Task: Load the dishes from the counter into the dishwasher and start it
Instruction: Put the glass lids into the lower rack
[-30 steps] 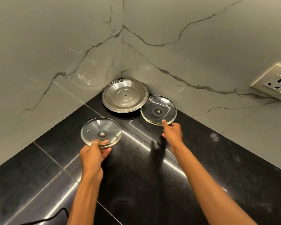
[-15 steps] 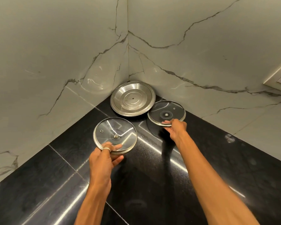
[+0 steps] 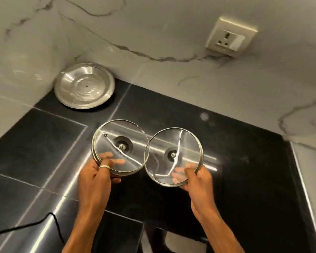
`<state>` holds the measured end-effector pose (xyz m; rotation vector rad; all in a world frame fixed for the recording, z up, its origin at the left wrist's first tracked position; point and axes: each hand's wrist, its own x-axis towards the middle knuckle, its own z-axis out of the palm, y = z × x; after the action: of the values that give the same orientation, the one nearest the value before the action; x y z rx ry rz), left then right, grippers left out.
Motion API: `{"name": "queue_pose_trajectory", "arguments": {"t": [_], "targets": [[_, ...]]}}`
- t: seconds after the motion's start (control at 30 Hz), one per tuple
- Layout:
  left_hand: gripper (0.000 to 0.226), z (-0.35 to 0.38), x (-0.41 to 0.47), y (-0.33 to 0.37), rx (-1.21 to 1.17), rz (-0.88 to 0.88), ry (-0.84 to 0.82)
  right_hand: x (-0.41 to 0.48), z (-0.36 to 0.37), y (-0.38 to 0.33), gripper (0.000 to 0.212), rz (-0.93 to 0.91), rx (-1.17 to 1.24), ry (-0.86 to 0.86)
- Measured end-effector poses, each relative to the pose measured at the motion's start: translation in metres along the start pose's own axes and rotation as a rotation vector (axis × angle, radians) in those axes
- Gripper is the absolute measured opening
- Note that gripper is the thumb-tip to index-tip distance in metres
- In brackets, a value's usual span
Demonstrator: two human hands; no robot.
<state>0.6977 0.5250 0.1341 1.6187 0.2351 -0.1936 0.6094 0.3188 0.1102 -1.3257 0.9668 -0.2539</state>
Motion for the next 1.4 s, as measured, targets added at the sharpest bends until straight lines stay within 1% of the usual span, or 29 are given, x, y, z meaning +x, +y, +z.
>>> {"name": "queue_pose_trajectory", "arguments": {"t": [0.1, 0.2, 0.37, 0.47, 0.57, 0.77, 0.97, 1.07, 1.2, 1.3, 1.4], "targets": [[0.033, 0.018, -0.028, -0.009, 0.061, -0.007, -0.092, -0.025, -0.04, 0.006, 0.011, -0.004, 0.015, 0.091], [0.021, 0.04, -0.066, -0.019, 0.098, -0.026, -0.196, -0.05, -0.084, 0.013, 0.01, -0.035, 0.001, 0.185], [0.018, 0.064, -0.143, -0.034, 0.111, -0.028, -0.293, -0.091, -0.159, 0.033, 0.011, -0.09, -0.048, 0.274], [0.019, 0.072, -0.201, -0.044, 0.144, 0.009, -0.328, -0.12, -0.207, 0.045, 0.01, -0.105, -0.047, 0.306], [0.019, 0.08, -0.271, -0.063, 0.155, 0.042, -0.333, -0.157, -0.263, 0.065, 0.01, -0.136, -0.11, 0.324], [0.02, 0.09, -0.414, -0.105, 0.148, 0.022, -0.304, -0.247, -0.381, 0.114, 0.01, -0.177, -0.127, 0.316], [0.017, 0.092, -0.534, -0.134, 0.209, 0.003, -0.483, -0.318, -0.482, 0.163, 0.011, -0.107, -0.148, 0.341], [0.017, 0.096, -0.571, -0.149, 0.215, -0.022, -0.57, -0.344, -0.517, 0.178, 0.01, -0.108, -0.171, 0.4], [0.014, 0.097, -0.604, -0.177, 0.262, -0.017, -0.669, -0.376, -0.544, 0.2, 0.011, -0.109, -0.217, 0.493], [0.013, 0.092, -0.625, -0.201, 0.25, -0.054, -0.683, -0.393, -0.555, 0.228, 0.011, -0.081, -0.26, 0.527], [0.017, 0.085, -0.646, -0.222, 0.295, -0.083, -0.67, -0.41, -0.564, 0.252, 0.012, -0.042, -0.251, 0.529]]}}
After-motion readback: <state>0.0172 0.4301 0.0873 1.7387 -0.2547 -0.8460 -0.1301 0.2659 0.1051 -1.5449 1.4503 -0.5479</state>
